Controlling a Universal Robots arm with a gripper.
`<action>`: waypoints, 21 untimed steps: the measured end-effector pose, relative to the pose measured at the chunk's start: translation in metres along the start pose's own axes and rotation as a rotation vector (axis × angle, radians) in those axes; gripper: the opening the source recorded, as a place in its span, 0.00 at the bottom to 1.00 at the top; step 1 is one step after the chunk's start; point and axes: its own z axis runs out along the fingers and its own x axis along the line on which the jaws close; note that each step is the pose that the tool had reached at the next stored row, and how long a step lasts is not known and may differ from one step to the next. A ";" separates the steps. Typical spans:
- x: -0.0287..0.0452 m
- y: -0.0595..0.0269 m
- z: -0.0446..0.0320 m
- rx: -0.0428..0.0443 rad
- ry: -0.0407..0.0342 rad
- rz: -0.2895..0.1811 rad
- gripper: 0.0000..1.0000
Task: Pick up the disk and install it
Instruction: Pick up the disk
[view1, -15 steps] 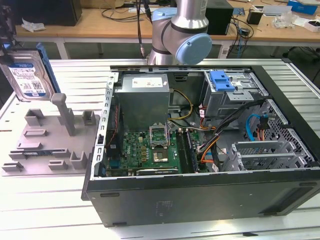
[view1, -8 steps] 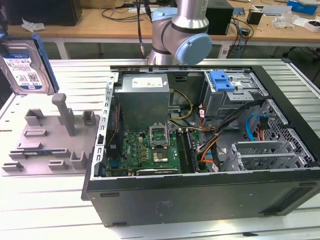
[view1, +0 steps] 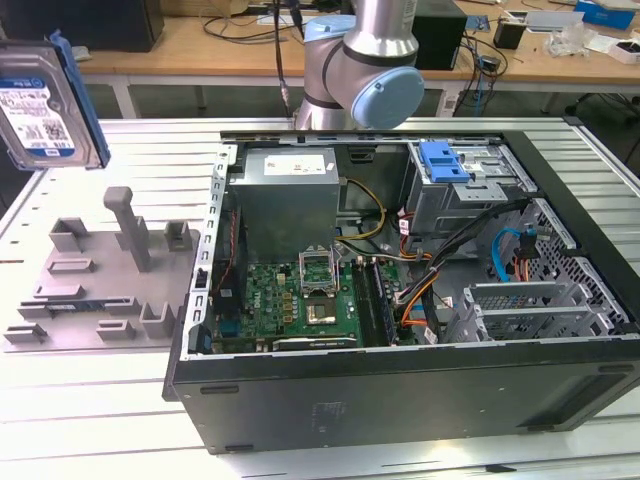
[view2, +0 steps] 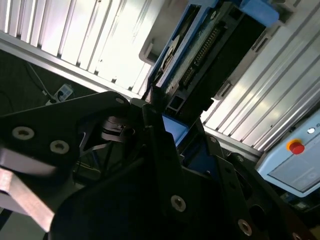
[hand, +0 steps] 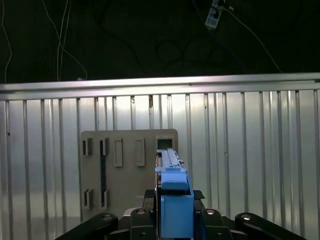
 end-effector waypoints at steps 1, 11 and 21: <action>0.0002 -0.0002 -0.0069 0.0001 0.0000 0.000 0.36; 0.0015 -0.0015 -0.0428 0.0000 0.0000 0.000 0.36; 0.0268 -0.0283 -0.0463 -0.0077 0.0004 0.000 0.36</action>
